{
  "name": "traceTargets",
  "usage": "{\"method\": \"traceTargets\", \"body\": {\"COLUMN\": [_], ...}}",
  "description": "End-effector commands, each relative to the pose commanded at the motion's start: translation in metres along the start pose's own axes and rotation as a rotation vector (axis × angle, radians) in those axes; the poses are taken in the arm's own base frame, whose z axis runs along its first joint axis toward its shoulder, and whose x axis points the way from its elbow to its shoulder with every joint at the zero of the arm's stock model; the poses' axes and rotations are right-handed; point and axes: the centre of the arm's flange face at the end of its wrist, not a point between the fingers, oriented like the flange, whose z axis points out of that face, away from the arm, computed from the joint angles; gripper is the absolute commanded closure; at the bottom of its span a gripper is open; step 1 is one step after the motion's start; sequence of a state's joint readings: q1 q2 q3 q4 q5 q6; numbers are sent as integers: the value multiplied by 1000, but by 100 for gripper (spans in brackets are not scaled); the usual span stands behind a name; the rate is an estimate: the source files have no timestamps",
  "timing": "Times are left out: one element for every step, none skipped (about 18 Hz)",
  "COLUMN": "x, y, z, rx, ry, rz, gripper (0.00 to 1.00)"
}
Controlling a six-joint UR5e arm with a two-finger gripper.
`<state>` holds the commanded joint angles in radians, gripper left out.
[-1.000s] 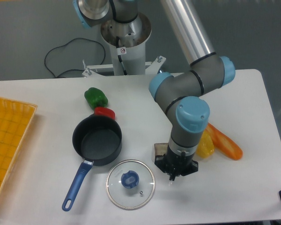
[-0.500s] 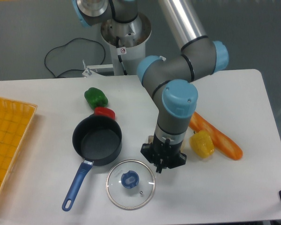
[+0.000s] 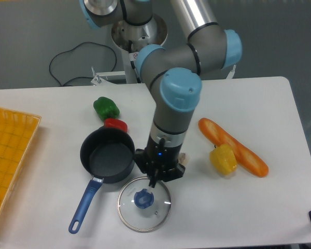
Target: Pick up the toast
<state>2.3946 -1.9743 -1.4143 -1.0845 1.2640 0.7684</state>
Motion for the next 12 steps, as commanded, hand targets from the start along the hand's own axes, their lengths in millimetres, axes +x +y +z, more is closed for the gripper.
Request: {"method": "traceTargets", "body": {"x": [3,3,3,4,5,5,6,7,7,8,8,8], "y": [0,1,2,3,4,4,9,12,15,17,18,18], "z": [-4,-3,-2,0,1,1,0,-2,0,2,3,2], "rx": [3,1,-2,-4,-4,-5,-8,-9,-13,-17,-19,-18], "ry": [-2,-1,0,3,5,6,7,7,11,15,15,15], "rz": [4,5,10,20,21,22,21,27,33,33,32,31], "gripper": [94,94,94,94,94,94,94,94,94,94,94,94]}}
